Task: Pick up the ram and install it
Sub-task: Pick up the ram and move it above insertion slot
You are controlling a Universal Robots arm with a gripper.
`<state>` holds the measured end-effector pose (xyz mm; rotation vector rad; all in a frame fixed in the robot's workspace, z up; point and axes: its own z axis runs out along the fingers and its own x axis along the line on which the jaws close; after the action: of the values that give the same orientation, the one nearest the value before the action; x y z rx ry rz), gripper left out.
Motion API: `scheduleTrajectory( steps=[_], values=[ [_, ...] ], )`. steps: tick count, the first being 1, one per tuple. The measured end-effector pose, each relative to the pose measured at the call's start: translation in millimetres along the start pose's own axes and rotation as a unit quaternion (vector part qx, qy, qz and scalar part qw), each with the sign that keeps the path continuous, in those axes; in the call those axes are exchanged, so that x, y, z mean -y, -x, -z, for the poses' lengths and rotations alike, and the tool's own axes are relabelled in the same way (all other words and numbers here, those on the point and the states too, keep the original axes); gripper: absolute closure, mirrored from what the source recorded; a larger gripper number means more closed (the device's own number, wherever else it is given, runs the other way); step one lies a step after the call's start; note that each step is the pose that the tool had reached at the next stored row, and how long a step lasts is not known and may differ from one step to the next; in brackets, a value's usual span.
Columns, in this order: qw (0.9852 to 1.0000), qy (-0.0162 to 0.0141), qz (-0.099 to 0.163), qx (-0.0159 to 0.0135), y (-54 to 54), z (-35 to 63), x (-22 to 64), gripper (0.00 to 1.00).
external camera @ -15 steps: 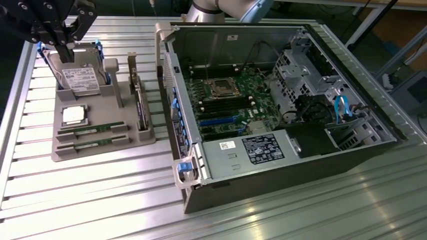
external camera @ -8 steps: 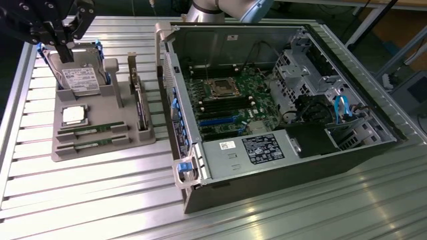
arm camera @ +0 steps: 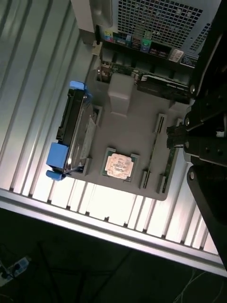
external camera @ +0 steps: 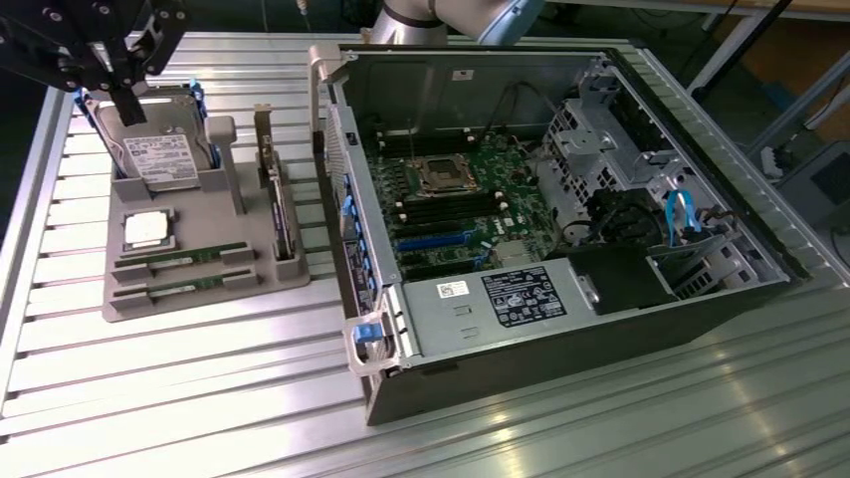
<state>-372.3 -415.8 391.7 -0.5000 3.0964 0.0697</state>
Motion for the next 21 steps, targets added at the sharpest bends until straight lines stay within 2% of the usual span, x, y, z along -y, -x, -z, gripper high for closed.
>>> scheduleTrajectory(
  steps=[4, 6, 11, 14, 17, 21],
  values=[
    [0.9996, 0.0003, 0.029, -0.0013, 0.0, 0.0, 0.0, 0.9],
    [0.9985, 0.0007, 0.055, -0.0024, 0.0, 0.0, 0.0, 0.9],
    [0.996, 0.001, 0.09, -0.0038, 0.0, 0.0, 0.0, 0.9],
    [0.9938, 0.0013, 0.111, -0.0048, 0.0, 0.0, 0.0, 0.9],
    [0.9909, 0.0015, 0.135, -0.0058, 0.0, 0.0, 0.0, 0.9],
    [0.9859, 0.0019, 0.167, -0.0072, 0.0, 0.0, 0.0, 0.9]
  ],
)
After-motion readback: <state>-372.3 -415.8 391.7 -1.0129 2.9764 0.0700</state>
